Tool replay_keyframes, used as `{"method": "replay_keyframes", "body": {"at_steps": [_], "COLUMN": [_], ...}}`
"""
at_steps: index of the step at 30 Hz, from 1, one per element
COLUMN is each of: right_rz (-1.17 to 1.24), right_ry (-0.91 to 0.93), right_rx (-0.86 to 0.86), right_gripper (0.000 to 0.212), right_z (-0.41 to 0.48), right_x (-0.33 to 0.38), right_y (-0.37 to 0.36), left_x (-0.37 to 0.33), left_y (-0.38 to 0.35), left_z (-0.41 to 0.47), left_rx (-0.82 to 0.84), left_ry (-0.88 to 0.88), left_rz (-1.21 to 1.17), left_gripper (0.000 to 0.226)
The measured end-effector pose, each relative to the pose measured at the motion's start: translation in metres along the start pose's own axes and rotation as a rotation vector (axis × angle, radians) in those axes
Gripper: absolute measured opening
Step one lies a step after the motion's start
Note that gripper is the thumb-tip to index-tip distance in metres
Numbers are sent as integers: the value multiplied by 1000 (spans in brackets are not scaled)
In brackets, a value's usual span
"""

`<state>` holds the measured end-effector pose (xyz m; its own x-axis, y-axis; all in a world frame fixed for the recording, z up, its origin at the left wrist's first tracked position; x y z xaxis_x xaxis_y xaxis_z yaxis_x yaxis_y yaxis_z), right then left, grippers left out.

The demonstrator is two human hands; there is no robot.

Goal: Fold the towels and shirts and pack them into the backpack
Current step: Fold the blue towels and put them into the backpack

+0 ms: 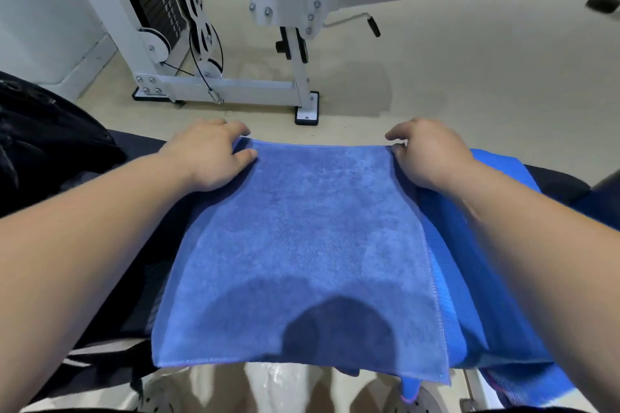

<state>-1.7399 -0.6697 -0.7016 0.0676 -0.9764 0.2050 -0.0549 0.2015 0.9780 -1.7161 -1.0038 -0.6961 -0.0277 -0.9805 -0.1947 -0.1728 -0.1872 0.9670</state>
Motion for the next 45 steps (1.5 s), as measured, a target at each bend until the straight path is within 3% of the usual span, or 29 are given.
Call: {"method": "replay_keyframes", "body": {"at_steps": [6,13,20,25,31,36,39,45], "right_rz": [-75,-152,-98,-39,59,196,308,350], "right_ry": [45,138,187,104,-7,-34,3,82], "right_rx": [90,129,17,10,-141,-229,-244,-163], "right_gripper": [24,10,10,21,13,13,8,12], "right_z": [15,14,12,16,19,-9,-45,-140], "right_x": [-1,0,1,-5,2,11,18,22], "right_y": [9,23,30,32,45,57,69,83], "left_x": [14,19,12,9,8,11,9,9], "left_y": [15,5,11,22,38,52,56,59], "left_z": [16,26,27,25,17,-8,-43,-136], "left_rx": [61,77,-88,-98,-361,-423,-423,-321], "left_ry": [42,79,78,82,159,177,121,-92], "left_rz": [-208,-245,-396,-489,-739,-824,-763,-303], "left_gripper": [29,20,28,30,21,19,18,22]}}
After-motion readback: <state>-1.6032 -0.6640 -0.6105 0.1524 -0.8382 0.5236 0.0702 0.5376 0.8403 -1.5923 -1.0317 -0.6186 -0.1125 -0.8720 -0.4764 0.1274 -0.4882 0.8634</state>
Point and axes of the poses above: each hand's wrist, its own z-axis towards the middle knuckle, its own y-axis out of the back of the hand, x = y × z, the point moved 1 cm from there along z, towards the middle knuckle, and after that the axes turned 3 degrees about -z, right-handed, at the moved point
